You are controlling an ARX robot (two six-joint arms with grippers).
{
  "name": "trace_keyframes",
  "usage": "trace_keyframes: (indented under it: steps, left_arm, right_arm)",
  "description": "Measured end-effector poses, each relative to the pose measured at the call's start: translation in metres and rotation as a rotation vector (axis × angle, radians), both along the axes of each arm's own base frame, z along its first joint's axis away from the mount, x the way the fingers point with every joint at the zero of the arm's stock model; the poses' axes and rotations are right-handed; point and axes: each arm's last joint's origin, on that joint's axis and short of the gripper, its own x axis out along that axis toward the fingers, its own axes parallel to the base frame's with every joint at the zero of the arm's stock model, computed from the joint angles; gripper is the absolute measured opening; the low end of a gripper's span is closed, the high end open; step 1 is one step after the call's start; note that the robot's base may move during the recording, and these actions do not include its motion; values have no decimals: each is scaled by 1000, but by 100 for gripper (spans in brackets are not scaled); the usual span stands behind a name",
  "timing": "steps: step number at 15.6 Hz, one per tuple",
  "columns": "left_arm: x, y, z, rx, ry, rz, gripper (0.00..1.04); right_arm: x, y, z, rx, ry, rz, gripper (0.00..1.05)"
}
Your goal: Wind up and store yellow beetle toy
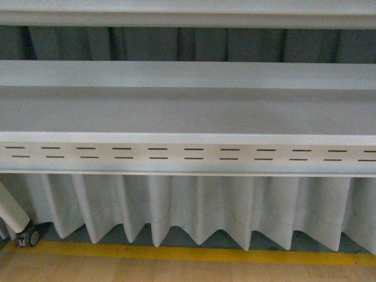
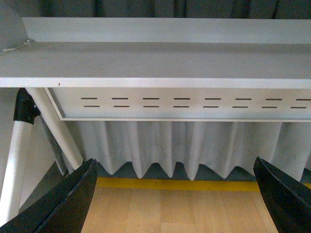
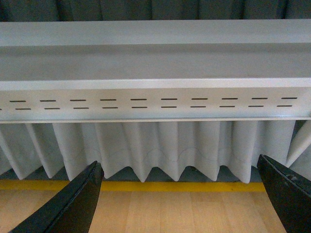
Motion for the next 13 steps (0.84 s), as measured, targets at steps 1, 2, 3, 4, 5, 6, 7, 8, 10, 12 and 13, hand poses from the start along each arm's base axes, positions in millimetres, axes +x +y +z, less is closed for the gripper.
trace_keyframes:
  steps: [1,2,3,4,5,6,7,8,10,12,13]
  left_arm:
    - [0,0,0,0,0,0,98]
    - [0,0,0,0,0,0,98]
    - [0,0,0,0,0,0,98]
    - [0,0,0,0,0,0,98]
    - [0,0,0,0,0,0,98]
    - [0,0,0,0,0,0,98]
    - [0,0,0,0,0,0,98]
    - [0,0,0,0,0,0,98]
    - [0,0,0,0,0,0,98]
    - [0,0,0,0,0,0,98]
    - [0,0,0,0,0,0,98]
  right_arm:
    - [0,0,0,0,0,0,98]
    - [0,0,0,0,0,0,98]
    - [0,0,0,0,0,0,98]
    - [0,0,0,0,0,0,98]
    - [0,0,0,0,0,0,98]
    - [0,0,0,0,0,0,98]
    - [0,0,0,0,0,0,98]
    - [0,0,0,0,0,0,98]
    - [0,0,0,0,0,0,98]
    - [0,0,0,0,0,0,98]
    - [0,0,0,0,0,0,98]
